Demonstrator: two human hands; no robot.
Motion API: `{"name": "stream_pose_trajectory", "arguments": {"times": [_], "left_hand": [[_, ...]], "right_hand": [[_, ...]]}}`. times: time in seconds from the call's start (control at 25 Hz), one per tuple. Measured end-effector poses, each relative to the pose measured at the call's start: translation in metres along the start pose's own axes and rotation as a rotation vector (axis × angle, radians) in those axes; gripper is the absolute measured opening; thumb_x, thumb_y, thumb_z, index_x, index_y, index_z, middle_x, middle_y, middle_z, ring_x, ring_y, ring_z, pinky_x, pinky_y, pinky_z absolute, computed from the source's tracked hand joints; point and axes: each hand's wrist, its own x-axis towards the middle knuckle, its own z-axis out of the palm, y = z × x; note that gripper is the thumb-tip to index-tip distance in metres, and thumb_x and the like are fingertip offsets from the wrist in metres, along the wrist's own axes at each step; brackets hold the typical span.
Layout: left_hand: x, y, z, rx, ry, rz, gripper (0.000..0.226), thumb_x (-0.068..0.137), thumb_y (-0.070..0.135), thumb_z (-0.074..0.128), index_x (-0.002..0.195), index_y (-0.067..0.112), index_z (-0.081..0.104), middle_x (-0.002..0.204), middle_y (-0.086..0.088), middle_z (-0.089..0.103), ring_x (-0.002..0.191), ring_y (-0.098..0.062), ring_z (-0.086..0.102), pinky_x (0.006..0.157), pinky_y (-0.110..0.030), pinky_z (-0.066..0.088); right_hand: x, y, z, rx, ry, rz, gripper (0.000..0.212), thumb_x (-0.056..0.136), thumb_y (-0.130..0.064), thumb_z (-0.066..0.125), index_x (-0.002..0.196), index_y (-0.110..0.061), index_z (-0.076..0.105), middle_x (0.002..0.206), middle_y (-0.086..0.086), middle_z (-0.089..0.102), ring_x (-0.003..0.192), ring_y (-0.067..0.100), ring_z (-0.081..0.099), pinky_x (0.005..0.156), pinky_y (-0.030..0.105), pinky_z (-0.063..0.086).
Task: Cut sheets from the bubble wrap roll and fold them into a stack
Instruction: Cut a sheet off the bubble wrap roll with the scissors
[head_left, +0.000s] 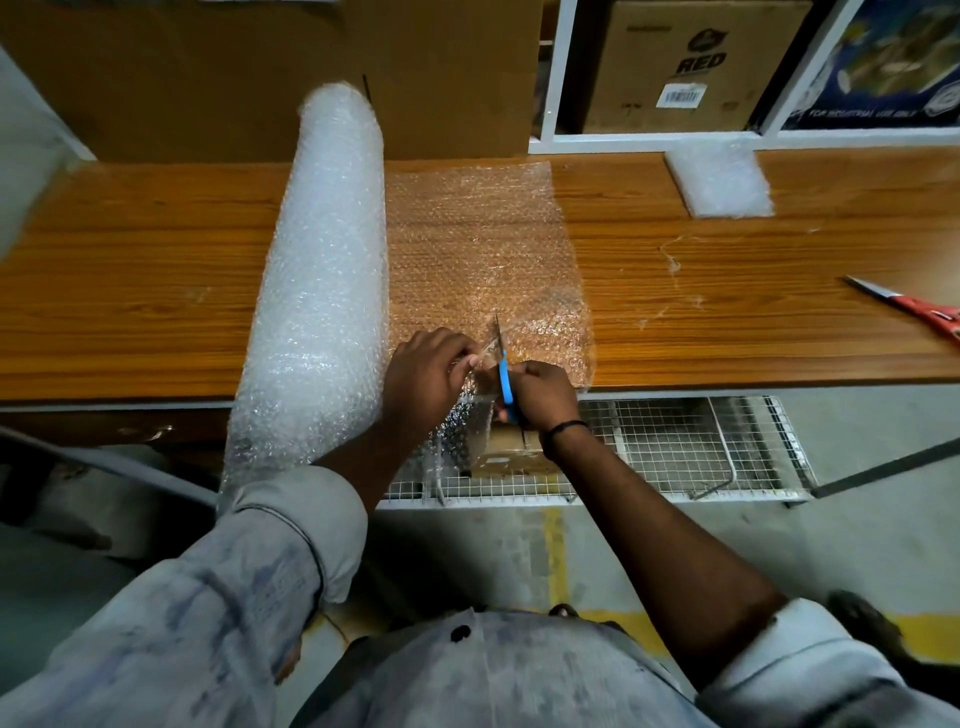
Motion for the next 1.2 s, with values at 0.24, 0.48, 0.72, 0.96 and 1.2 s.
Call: {"name": "stream_pose_trajectory", "arguments": {"times": [0.24, 0.48, 0.72, 0.96, 1.2], "left_hand": [[-0.001, 0.003, -0.002, -0.006, -0.022, -0.014, 0.009, 0.100, 0.025, 0.061, 0.108, 0.025, 0.066, 0.108, 0.007, 0.066, 0.098, -0.019, 0.056, 0.079, -0.038, 0.046], [0.000, 0.006, -0.002, 0.013, -0.020, -0.026, 0.010, 0.100, 0.026, 0.062, 0.108, 0.025, 0.067, 0.108, 0.007, 0.067, 0.098, -0.018, 0.056, 0.080, -0.037, 0.046], [0.023, 0.005, -0.001, -0.058, 0.005, -0.088, 0.013, 0.099, 0.033, 0.061, 0.101, 0.024, 0.069, 0.096, 0.009, 0.066, 0.085, -0.013, 0.057, 0.072, -0.032, 0.048], [0.080, -0.017, 0.006, 0.080, -0.107, -0.105, 0.023, 0.091, 0.036, 0.069, 0.114, 0.031, 0.072, 0.111, 0.005, 0.069, 0.102, -0.022, 0.060, 0.087, -0.039, 0.048], [0.088, -0.035, 0.016, 0.121, -0.130, -0.035, 0.013, 0.094, 0.036, 0.064, 0.103, 0.027, 0.068, 0.110, 0.006, 0.065, 0.104, -0.022, 0.057, 0.083, -0.038, 0.042]], "right_hand": [[0.003, -0.015, -0.008, 0.002, -0.096, 0.005, 0.022, 0.085, -0.025, 0.074, 0.083, -0.004, 0.073, 0.065, 0.013, 0.069, 0.047, 0.019, 0.060, 0.043, 0.019, 0.036], [0.015, -0.024, -0.012, -0.057, -0.140, 0.027, 0.026, 0.087, -0.026, 0.073, 0.089, 0.000, 0.075, 0.066, 0.010, 0.072, 0.045, 0.015, 0.062, 0.040, 0.017, 0.038], [0.020, -0.011, -0.018, -0.084, -0.108, -0.014, 0.027, 0.086, -0.029, 0.081, 0.081, -0.004, 0.072, 0.065, 0.008, 0.067, 0.042, 0.012, 0.053, 0.040, 0.018, 0.035], [0.014, -0.009, -0.007, -0.012, -0.066, 0.028, 0.024, 0.086, -0.024, 0.083, 0.080, -0.004, 0.071, 0.062, 0.010, 0.066, 0.043, 0.016, 0.056, 0.042, 0.019, 0.028], [0.009, -0.029, 0.009, 0.022, -0.054, 0.045, 0.023, 0.087, -0.026, 0.069, 0.076, -0.006, 0.072, 0.063, 0.012, 0.068, 0.048, 0.020, 0.057, 0.050, 0.023, 0.030]]}}
